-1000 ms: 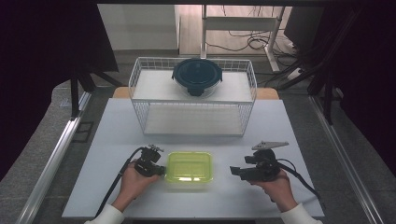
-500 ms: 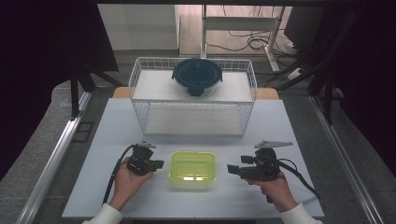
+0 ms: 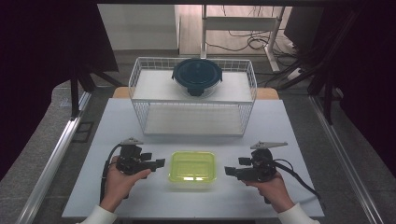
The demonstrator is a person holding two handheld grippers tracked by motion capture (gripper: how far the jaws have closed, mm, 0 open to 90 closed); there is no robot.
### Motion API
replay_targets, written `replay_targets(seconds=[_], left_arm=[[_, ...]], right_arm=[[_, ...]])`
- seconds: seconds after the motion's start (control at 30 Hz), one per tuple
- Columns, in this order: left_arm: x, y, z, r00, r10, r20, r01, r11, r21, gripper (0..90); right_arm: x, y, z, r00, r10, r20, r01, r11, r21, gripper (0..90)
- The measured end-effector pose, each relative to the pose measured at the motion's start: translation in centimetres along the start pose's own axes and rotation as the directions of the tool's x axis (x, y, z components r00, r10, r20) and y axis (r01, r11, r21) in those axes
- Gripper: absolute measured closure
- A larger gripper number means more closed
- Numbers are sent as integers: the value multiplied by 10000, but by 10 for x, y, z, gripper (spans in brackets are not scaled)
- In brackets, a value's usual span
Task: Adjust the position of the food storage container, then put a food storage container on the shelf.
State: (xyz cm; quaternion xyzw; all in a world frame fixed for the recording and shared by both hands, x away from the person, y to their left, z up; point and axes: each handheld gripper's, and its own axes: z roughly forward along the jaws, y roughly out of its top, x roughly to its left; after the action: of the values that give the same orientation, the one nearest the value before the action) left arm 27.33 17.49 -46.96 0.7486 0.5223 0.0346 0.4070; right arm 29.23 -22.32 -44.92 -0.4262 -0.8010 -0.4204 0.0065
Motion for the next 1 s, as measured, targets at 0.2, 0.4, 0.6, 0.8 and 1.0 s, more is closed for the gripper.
replay_targets(seconds=[0.2, 0.4, 0.6, 0.8, 1.0], left_arm=[[-6, 0, 6, 9995, 40, 302, -45, 9999, 158, 295], [-4, 2, 6, 9951, -215, 966, 204, 9997, 124, 308], [-3, 2, 13, 9936, -184, 1111, 142, 9992, 384, 310], [1, 8, 16, 9848, -794, 1543, 759, 9967, 284, 317], [3, 6, 24, 9831, -977, 1546, 901, 9944, 555, 318]], right_arm=[[14, 1, 5, 9991, -424, -100, 426, 9989, 182, 189], [16, 4, 19, 9996, -130, -248, 140, 9991, 404, 228], [13, 8, 25, 9991, 201, -371, -187, 9991, 374, 256], [7, 13, 36, 9979, 507, -401, -499, 9985, 211, 290], [1, 16, 44, 9971, 701, -296, -691, 9970, 354, 322]])
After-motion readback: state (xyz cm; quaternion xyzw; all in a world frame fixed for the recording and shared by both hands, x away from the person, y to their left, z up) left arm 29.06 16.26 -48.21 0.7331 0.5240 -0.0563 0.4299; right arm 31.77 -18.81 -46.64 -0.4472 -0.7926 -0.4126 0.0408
